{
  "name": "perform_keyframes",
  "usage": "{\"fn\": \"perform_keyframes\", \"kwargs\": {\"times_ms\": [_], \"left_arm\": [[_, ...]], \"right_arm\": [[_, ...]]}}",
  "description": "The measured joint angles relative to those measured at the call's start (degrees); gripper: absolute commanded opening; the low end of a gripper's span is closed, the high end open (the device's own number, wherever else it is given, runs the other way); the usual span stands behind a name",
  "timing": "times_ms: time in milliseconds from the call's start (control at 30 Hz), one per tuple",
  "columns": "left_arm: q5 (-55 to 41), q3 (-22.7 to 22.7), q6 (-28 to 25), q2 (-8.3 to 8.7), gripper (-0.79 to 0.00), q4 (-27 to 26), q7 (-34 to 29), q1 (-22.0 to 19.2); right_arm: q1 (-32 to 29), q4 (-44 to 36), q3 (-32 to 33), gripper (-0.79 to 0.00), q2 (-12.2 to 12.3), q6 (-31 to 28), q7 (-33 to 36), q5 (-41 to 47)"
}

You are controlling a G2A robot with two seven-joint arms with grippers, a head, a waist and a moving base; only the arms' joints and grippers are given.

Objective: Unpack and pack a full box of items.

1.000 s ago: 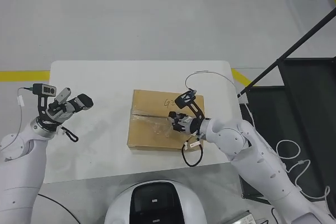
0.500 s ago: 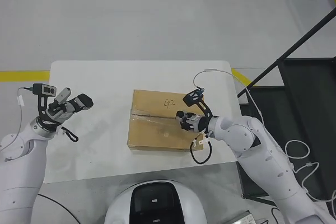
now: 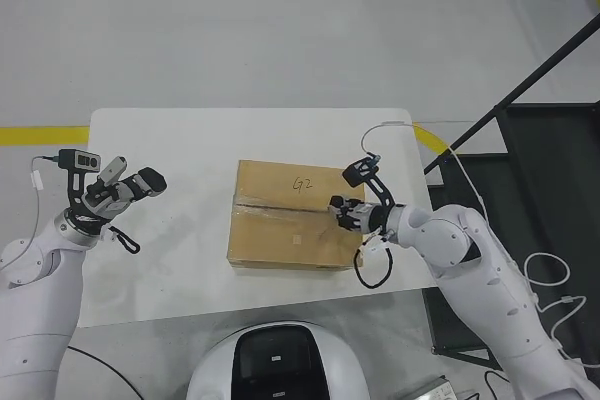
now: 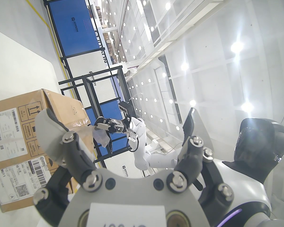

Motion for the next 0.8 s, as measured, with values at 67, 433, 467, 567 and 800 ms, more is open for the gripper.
{"fn": "perform_keyframes", "kwargs": {"times_ms": [67,433,467,567,800], "left_arm": [[0.00,0.00,0.00,0.00,0.000,0.00,0.00,0.00],[0.00,0.00,0.00,0.00,0.000,0.00,0.00,0.00],[0.00,0.00,0.00,0.00,0.000,0.00,0.00,0.00],[0.00,0.00,0.00,0.00,0.000,0.00,0.00,0.00],[0.00,0.00,0.00,0.00,0.000,0.00,0.00,0.00]], "right_arm": [[0.20,0.47,0.17,-0.785,0.04,-0.32,0.11,0.25],[3.48,5.89,-1.97,-0.785,-0.27,-1.83,-1.14,-0.07],[3.89,6.49,-2.23,-0.785,-0.32,-1.88,-1.19,-0.24],[5.15,8.09,-2.88,-0.785,-0.44,-2.41,-1.76,-0.81],[5.64,8.40,-1.35,-0.785,-0.29,-3.81,-5.90,-2.82]]}}
